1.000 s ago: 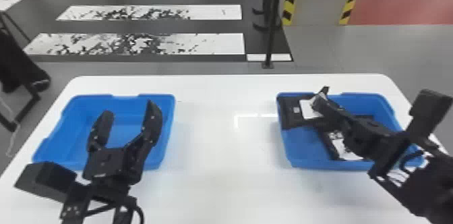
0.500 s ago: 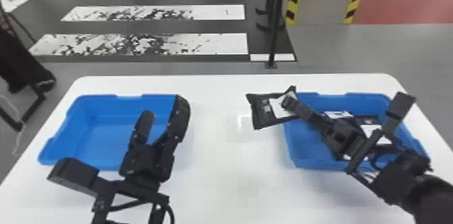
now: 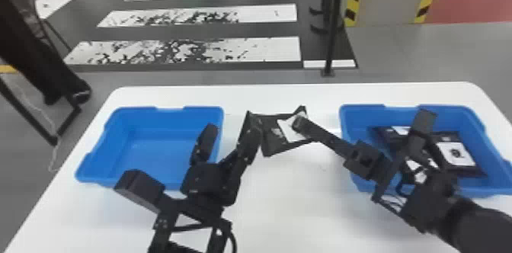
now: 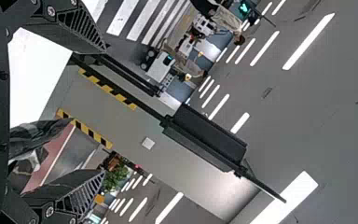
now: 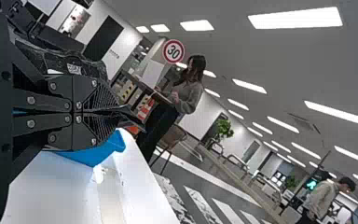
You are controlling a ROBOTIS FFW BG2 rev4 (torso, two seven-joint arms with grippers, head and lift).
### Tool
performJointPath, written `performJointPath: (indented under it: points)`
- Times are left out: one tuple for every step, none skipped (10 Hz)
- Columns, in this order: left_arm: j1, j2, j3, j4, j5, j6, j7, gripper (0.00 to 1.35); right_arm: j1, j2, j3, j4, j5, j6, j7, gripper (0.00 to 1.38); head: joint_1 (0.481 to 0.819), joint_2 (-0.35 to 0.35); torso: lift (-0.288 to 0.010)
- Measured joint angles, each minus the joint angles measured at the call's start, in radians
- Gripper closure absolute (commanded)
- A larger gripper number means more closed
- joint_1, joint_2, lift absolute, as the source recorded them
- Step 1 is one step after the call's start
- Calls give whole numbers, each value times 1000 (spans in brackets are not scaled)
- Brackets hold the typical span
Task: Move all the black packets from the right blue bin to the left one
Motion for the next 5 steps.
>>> performJointPath:
  points:
    - [-5,3,-11,2,0,11,0,136,-9,-1,18,-4,-11,0,0,1179,695,128,-168]
    - [-8,6,-19,3,0,24,0,136,-16,-3,35,-5,-22,0,0,1179,695,130,-168]
    - [-10,6,-22,6,0,43,-2,136,-20,-4,49,-9,-34,0,0,1179,695,132,-168]
    - [-11,6,-22,8,0,58,-4,136,-26,-4,63,-11,-44,0,0,1179,695,137,-168]
    - [-13,6,-22,9,0,66,-7,268,-35,-6,81,-8,-57,0,0,1179,695,144,-168]
